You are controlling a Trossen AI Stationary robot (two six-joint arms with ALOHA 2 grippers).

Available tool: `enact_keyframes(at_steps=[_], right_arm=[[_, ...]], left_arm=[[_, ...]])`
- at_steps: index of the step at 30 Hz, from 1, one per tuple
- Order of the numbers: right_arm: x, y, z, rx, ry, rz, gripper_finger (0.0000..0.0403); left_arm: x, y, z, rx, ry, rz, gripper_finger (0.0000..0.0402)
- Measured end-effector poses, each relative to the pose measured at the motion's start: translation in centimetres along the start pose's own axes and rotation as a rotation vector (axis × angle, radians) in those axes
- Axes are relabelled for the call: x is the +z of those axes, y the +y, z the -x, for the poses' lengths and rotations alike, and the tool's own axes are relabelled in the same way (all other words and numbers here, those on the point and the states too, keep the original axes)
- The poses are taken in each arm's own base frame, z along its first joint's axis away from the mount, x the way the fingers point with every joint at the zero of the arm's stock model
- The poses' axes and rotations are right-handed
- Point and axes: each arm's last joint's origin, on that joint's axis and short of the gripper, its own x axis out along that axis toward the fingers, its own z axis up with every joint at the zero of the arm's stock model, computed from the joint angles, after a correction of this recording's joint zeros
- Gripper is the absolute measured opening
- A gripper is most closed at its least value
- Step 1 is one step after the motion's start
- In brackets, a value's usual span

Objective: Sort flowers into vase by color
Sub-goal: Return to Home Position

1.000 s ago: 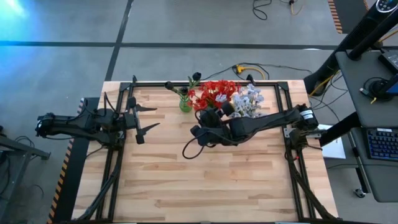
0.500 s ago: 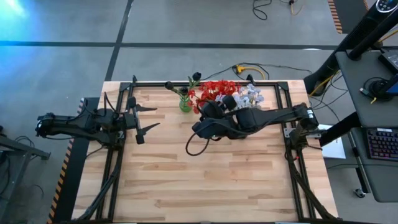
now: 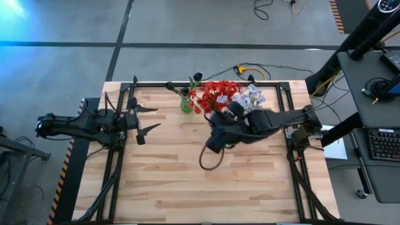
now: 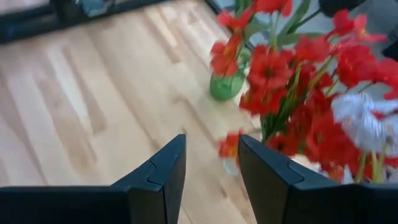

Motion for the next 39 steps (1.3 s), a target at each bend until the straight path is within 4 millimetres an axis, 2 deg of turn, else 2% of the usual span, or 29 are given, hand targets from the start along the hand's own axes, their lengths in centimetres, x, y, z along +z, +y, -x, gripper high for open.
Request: enact_keyframes(at_steps=[6, 13, 16, 20, 23, 26, 31, 33, 36, 39], right_arm=[[-2.2, 1.9, 1.9, 0.018, 0.033, 0.128, 0.0131], [-5.9, 5.4, 4.2, 0.091, 0.037, 0.347, 0.0127], [-7.6, 6.6, 5.0, 0.114, 0.039, 0.431, 0.013], [-9.0, 7.5, 5.9, 0.093, -0.001, 0.481, 0.0132], [-9.0, 7.5, 6.3, 0.018, -0.083, 0.466, 0.0127], [-9.1, 7.6, 6.4, 0.032, -0.08, 0.394, 0.012], [-8.5, 8.7, 5.5, 0.05, -0.171, 0.457, 0.0114], [-7.8, 9.8, 4.9, 0.15, -0.217, 0.523, 0.0113], [-6.6, 11.4, 3.6, 0.417, -0.325, 0.64, 0.0115], [-5.9, 11.8, 1.7, 0.636, -0.412, 0.722, 0.0117]], left_arm=[[0.1, -0.1, -0.2, -0.016, -0.005, 0.096, 0.026], [0.0, -1.4, -0.9, -0.273, -0.006, 0.287, 0.026], [0.2, -2.0, -1.2, -0.304, -0.001, 0.348, 0.026], [0.6, -2.2, -1.5, -0.318, -0.034, 0.374, 0.026], [0.4, -2.4, -1.7, -0.327, -0.013, 0.361, 0.026], [0.2, -2.6, -2.1, -0.329, 0.004, 0.356, 0.026], [0.1, -3.2, -3.4, -0.331, 0.036, 0.491, 0.026], [0.5, -3.7, -4.2, -0.357, -0.047, 0.511, 0.026], [0.9, -4.8, -5.5, -0.445, -0.238, 0.476, 0.026], [1.6, -5.0, -6.1, -0.491, -0.448, 0.488, 0.026]])
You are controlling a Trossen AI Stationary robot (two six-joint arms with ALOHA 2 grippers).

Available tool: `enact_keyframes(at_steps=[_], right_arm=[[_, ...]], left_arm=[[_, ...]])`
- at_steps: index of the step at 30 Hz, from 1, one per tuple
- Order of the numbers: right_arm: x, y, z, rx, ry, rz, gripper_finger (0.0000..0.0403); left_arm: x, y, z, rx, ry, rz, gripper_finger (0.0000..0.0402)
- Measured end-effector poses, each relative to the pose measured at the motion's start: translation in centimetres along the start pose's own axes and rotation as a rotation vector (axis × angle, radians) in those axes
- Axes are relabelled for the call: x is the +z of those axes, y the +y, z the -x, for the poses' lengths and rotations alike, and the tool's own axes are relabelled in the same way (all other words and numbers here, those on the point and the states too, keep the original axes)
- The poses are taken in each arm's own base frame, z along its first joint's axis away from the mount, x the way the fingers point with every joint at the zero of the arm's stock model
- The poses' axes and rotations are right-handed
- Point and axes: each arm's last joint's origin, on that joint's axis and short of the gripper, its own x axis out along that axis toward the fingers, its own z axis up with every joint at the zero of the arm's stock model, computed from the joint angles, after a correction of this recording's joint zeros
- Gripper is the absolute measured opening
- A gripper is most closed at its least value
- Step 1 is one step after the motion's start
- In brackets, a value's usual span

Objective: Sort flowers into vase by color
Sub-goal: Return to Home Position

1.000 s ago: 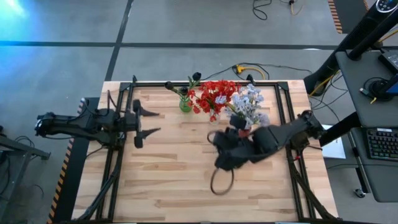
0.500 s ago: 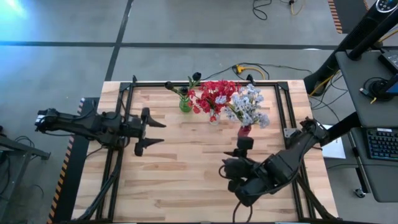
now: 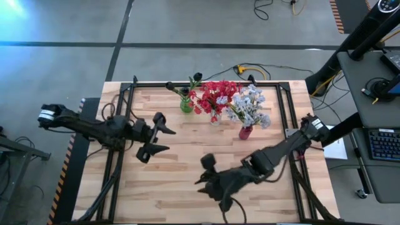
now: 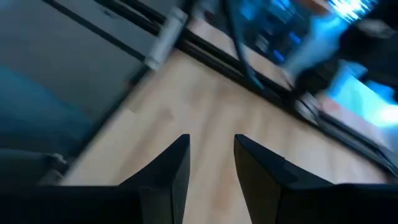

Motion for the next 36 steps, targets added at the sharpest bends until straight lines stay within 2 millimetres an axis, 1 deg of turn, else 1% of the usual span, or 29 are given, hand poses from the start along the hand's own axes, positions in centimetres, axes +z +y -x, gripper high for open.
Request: enact_keyframes(at_steps=[2, 4, 6, 9, 11, 13, 15, 17, 21, 24, 26, 29, 32, 35, 36], right_arm=[[-1.0, -1.3, -0.8, 0.03, -0.045, 0.007, 0.0118], [-2.1, -2.8, -1.3, 0.023, -0.089, 0.004, 0.0118], [-3.6, -4.1, -1.8, 0.024, -0.111, -0.008, 0.0116], [-5.9, -5.2, -1.5, 0.06, -0.133, -0.025, 0.0113], [-7.0, -5.7, -0.6, 0.062, -0.164, -0.034, 0.0111], [-8.2, -6.2, 0.7, 0.037, -0.193, -0.042, 0.0112], [-9.5, -6.4, 1.9, 0.011, -0.212, -0.046, 0.0114], [-11.0, -6.4, 3.2, -0.006, -0.223, -0.05, 0.0116], [-13.4, -6.7, 6.8, -0.063, -0.32, -0.069, 0.0121], [-15.6, -6.3, 9.0, -0.089, -0.354, -0.092, 0.012], [-16.7, -5.9, 10.3, -0.109, -0.39, -0.096, 0.0117], [-17.9, -5.5, 12.6, -0.13, -0.457, -0.104, 0.0112], [-19.3, -5.0, 14.4, -0.144, -0.494, -0.107, 0.0108], [-20.5, -4.6, 16.1, -0.159, -0.546, -0.115, 0.0105], [-20.9, -4.5, 16.6, -0.164, -0.565, -0.115, 0.0105]], left_arm=[[0.0, 0.0, -0.2, -0.048, -0.031, -0.031, 0.026], [-0.5, 0.4, -0.2, -0.048, 0.015, -0.033, 0.026], [-0.5, 0.8, 0.2, -0.018, 0.058, -0.025, 0.026], [0.0, 1.4, 1.0, 0.026, 0.095, -0.018, 0.026], [0.6, 1.7, 1.8, 0.031, 0.126, -0.027, 0.026], [1.5, 1.7, 2.7, 0.038, 0.162, -0.05, 0.026], [1.7, 1.6, 3.9, 0.06, 0.227, -0.046, 0.026], [2.2, 1.3, 5.0, 0.069, 0.24, -0.054, 0.026], [3.5, 0.6, 7.2, 0.094, 0.205, -0.13, 0.026], [4.2, 0.4, 8.8, 0.182, 0.169, -0.214, 0.026], [4.4, 0.3, 10.0, 0.271, 0.178, -0.253, 0.026], [4.4, 0.3, 11.7, 0.423, 0.196, -0.295, 0.026], [4.9, 0.2, 13.2, 0.562, 0.159, -0.314, 0.026], [5.1, 0.0, 14.5, 0.62, 0.134, -0.341, 0.026], [5.0, 0.0, 14.6, 0.625, 0.143, -0.353, 0.026]])
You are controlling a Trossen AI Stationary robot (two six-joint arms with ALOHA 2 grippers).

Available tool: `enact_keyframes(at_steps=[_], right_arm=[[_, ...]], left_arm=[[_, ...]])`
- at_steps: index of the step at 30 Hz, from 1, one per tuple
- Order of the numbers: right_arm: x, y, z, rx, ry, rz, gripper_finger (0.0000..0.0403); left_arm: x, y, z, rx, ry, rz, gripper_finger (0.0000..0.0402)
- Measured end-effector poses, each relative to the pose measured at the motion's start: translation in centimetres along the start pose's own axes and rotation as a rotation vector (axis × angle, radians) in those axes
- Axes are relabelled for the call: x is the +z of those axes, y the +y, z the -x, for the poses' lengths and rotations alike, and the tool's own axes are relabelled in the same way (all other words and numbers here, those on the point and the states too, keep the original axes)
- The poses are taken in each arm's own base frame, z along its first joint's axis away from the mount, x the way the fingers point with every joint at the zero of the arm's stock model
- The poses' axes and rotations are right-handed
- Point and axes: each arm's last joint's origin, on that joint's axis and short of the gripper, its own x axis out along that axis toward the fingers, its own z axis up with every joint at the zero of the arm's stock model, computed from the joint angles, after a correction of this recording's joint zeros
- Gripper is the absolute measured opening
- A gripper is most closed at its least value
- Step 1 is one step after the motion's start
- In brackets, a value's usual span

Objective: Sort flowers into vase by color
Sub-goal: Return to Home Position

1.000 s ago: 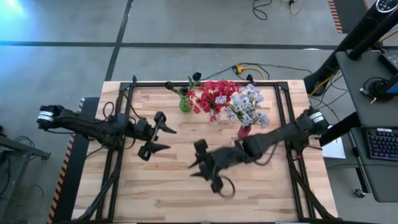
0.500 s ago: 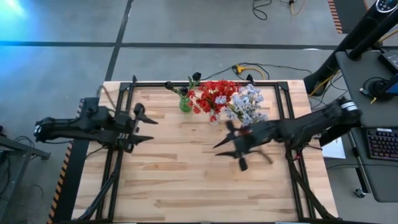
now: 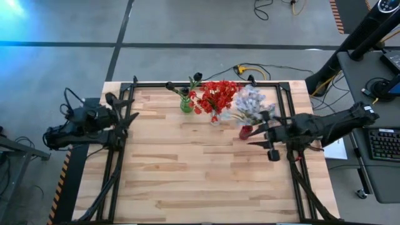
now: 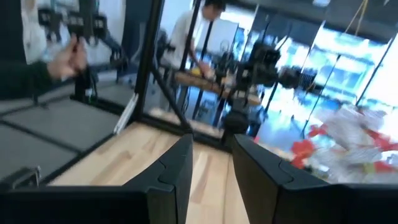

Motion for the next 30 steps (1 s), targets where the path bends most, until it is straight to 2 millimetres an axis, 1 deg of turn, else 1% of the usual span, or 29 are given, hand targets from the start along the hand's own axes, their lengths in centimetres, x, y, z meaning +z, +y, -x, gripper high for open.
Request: enact_keyframes(at_steps=[4, 5, 8, 13, 18, 21, 25, 27, 30], right_arm=[[-0.4, 0.1, 2.4, -0.016, -0.065, -0.018, 0.0108], [-0.1, 0.0, 3.4, -0.025, -0.107, -0.032, 0.0109], [0.6, 0.0, 5.5, 0.002, -0.219, -0.045, 0.0111], [1.2, 0.0, 6.5, 0.043, -0.284, -0.055, 0.0113], [2.3, -0.2, 6.7, 0.052, -0.313, -0.091, 0.0107], [2.5, -0.2, 6.8, 0.07, -0.308, -0.107, 0.0102], [2.8, -0.3, 7.9, 0.075, -0.333, -0.105, 0.01], [2.9, -0.3, 8.7, 0.07, -0.347, -0.092, 0.0101], [2.7, -0.3, 10.0, 0.067, -0.363, -0.089, 0.0104]], left_arm=[[0.0, -0.1, -0.3, -0.004, 0.014, -0.044, 0.026], [0.0, -0.1, -0.4, -0.003, 0.017, -0.046, 0.026], [0.0, -0.1, -0.3, -0.004, 0.017, -0.046, 0.026], [0.0, 0.0, 0.0, 0.0, 0.001, -0.039, 0.026], [-0.1, 0.0, -0.1, -0.001, 0.009, -0.04, 0.026], [-0.1, 0.0, 0.0, -0.002, 0.007, -0.039, 0.026], [-0.1, 0.0, 0.0, -0.002, 0.007, -0.014, 0.026], [0.0, 0.2, 0.0, 0.054, 0.015, 0.022, 0.026], [0.4, 0.8, 0.2, 0.217, 0.024, 0.06, 0.026]])
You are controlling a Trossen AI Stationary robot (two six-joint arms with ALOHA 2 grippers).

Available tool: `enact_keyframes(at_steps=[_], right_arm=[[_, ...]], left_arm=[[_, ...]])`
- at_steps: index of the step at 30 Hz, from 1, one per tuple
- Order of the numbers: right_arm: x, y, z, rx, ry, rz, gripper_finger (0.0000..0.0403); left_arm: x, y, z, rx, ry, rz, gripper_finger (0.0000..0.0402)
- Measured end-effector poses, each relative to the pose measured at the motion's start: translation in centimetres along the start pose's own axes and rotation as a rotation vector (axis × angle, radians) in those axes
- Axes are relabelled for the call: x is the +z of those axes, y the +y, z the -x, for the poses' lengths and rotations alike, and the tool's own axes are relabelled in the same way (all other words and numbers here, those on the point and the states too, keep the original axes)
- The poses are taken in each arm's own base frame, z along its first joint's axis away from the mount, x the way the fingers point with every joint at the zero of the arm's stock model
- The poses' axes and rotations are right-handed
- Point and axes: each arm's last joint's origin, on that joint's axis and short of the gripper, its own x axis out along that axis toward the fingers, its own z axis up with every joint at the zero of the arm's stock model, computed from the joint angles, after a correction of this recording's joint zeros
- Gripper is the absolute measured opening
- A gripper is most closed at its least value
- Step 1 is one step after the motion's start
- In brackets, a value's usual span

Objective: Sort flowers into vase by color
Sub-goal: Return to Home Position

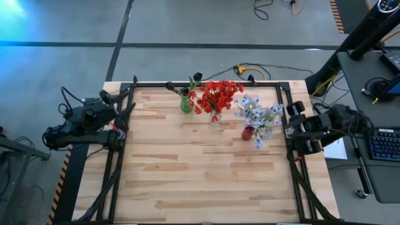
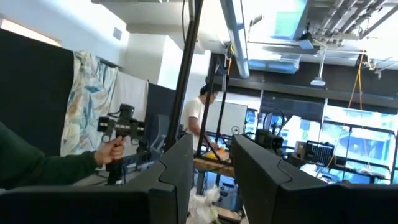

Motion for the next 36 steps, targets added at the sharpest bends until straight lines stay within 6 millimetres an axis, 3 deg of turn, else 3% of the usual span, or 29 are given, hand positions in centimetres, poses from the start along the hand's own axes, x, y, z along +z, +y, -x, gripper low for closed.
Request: enact_keyframes(at_steps=[7, 18, 21, 29, 33, 36], right_arm=[[0.0, 0.4, 2.8, 0.017, -0.025, 0.011, 0.0105], [-2.5, 0.8, 2.4, 0.036, 0.05, 0.045, 0.0094], [-3.7, 0.9, 2.0, 0.037, 0.032, 0.047, 0.0097], [-9.1, 1.7, 1.7, 0.039, 0.028, 0.076, 0.0091], [-11.4, 2.1, 1.9, 0.039, 0.032, 0.073, 0.0085], [-12.0, 2.1, 1.9, 0.039, 0.078, 0.093, 0.0081]], left_arm=[[-0.3, 0.0, 0.0, -0.007, 0.032, -0.049, 0.026], [-2.2, -0.9, -0.6, -0.076, 0.053, -0.015, 0.026], [-3.9, -1.6, -1.2, -0.107, 0.042, -0.012, 0.026], [-10.6, -3.4, -2.2, -0.169, 0.012, -0.034, 0.026], [-11.3, -3.8, -2.1, -0.305, 0.093, -0.024, 0.026], [-11.5, -3.9, -2.0, -0.327, 0.114, -0.023, 0.026]])
